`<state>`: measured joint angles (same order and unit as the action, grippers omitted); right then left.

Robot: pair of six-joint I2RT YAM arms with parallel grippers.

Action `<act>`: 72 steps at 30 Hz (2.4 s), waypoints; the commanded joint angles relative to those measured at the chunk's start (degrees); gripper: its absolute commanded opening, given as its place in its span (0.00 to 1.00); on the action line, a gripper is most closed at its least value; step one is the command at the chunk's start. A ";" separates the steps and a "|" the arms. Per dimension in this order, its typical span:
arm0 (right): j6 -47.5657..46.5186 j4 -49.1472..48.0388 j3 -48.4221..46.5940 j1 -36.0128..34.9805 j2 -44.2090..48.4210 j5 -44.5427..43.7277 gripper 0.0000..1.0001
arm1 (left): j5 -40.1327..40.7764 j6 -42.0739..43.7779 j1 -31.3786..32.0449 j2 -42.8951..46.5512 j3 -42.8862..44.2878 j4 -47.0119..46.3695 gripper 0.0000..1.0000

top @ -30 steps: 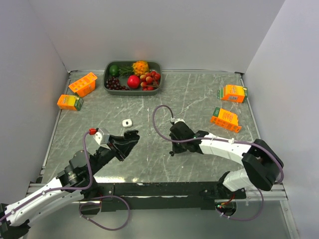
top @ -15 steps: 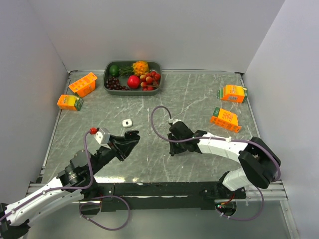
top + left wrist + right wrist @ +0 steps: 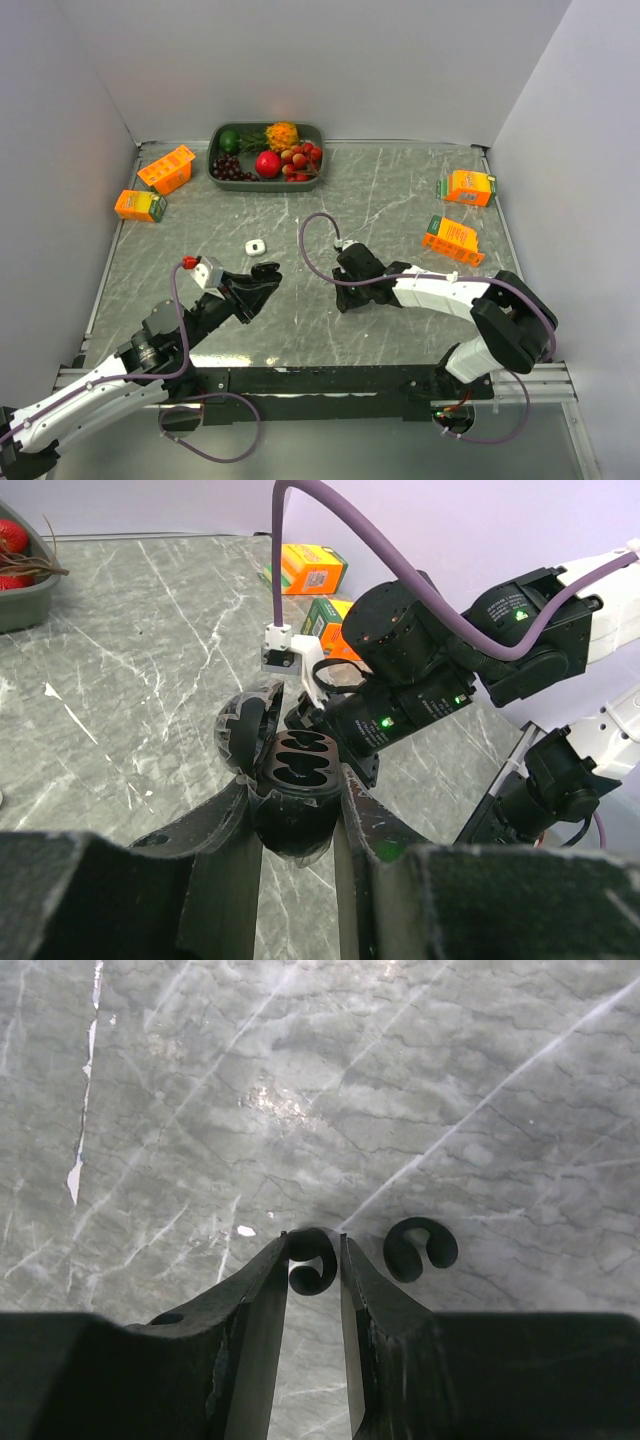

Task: Insert the wireless bluetooth earbuds into the charging case
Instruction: Pick up the earbud from the center of the board, then place the earbud in the charging case.

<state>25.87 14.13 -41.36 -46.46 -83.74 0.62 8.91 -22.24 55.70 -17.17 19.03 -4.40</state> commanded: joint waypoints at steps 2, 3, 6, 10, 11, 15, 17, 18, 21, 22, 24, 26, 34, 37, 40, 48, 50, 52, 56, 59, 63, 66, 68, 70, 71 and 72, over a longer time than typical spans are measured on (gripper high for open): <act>-0.38 -0.59 0.49 0.32 -1.51 -0.89 0.30 | -0.20 -1.05 0.02 -0.85 2.24 -0.87 0.01; -0.29 -0.68 0.76 0.31 -1.42 -0.97 0.29 | -0.21 -1.05 -0.07 -0.85 2.33 -0.87 0.01; -0.03 -0.86 1.20 0.31 -0.72 -0.89 0.24 | -0.38 -1.23 -0.07 -0.67 2.16 -0.96 0.01; 0.15 -0.95 1.64 0.31 0.16 -0.97 0.19 | -0.47 -1.49 0.02 -0.76 2.16 -0.96 0.01; 0.15 -0.95 1.72 0.31 0.33 -0.89 0.18 | -0.56 -1.49 -0.07 -0.76 2.16 -0.96 0.01; 0.32 -0.77 2.25 0.40 1.83 0.26 0.03 | -0.47 -1.67 -0.07 -0.76 2.16 -0.87 0.01; 0.50 -0.77 2.51 0.31 2.53 0.26 0.00 | -0.56 -1.93 0.02 -0.59 2.16 -0.87 0.01; 0.50 -0.77 2.60 0.31 3.23 0.08 0.00 | -0.56 -1.93 -0.07 -0.59 2.16 -0.96 0.01; 0.68 -1.03 3.31 0.14 4.90 0.52 0.00 | -0.56 -2.02 0.02 -0.58 2.16 -0.87 0.01; 0.76 -1.12 3.74 0.23 5.43 0.61 0.00 | -0.56 -2.02 0.02 -0.50 2.16 -0.78 0.01; 0.59 -1.38 4.10 0.23 6.84 0.96 0.00 | -0.38 -2.02 -0.07 -0.50 2.16 -0.87 0.01; 0.41 -1.91 4.71 0.31 9.20 1.40 0.00 | -0.38 -2.02 -0.07 -0.41 2.16 -0.96 0.01; -4.50 -13.85 8.14 -1.27 32.30 9.63 0.00 | -3.01 0.26 -0.07 1.60 1.10 -4.37 0.01; -7.40 -16.33 5.61 -1.44 38.38 13.43 0.00 | -5.03 1.50 0.02 3.89 -0.48 -7.97 0.01; -10.13 -16.94 2.27 -2.06 40.67 18.26 0.00 | -8.28 2.38 -0.07 5.12 -2.23 -11.40 0.01; -17.68 -19.32 -3.62 -7.76 44.63 20.91 0.00 | -18.91 2.38 -0.07 0.48 -3.74 -22.66 0.01; -19.44 -18.27 -5.03 -10.39 44.81 20.39 0.00 | -21.20 2.55 -0.07 -2.60 -2.69 -23.37 0.01; -21.82 -16.69 -7.14 -12.33 44.81 19.68 0.00 | -23.84 2.73 -0.07 -5.14 -2.15 -24.95 0.01; -24.63 -14.92 -9.26 -16.90 44.37 18.01 0.00 | -26.74 2.73 0.02 -8.23 -1.19 -27.50 0.01; -25.34 -14.48 -9.79 -19.72 43.58 16.70 0.00 | -28.50 2.29 0.02 -9.64 -0.75 -28.99 0.01; -28.15 -14.39 -9.96 -22.36 42.35 14.94 0.00 | -31.14 1.06 0.02 -10.69 -0.57 -30.40 0.01; -29.38 -12.73 -10.23 -23.68 41.30 13.97 0.00 | -33.42 0.27 0.02 -11.22 -0.39 -31.10 0.01; -29.91 -12.81 -10.23 -24.38 40.86 13.79 0.00 | -34.91 -0.17 0.02 -11.66 -0.22 -31.45 0.01; -30.52 -13.07 -10.23 -24.82 40.59 13.44 0.00 | -36.06 -0.61 -0.07 -12.10 0.04 -31.63 0.01; -30.70 -13.08 -10.23 -25.17 40.42 13.35 0.00 | -36.85 -0.79 0.02 -12.36 0.13 -31.72 0.01; -30.96 -13.25 -10.31 -25.26 40.33 13.18 0.00 | -37.29 -1.22 -0.07 -12.36 0.13 -32.41 0.01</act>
<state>-2.66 2.17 -48.99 -70.63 -43.44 15.11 -23.92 -21.67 55.70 -28.84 16.40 -32.34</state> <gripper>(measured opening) 0.018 0.323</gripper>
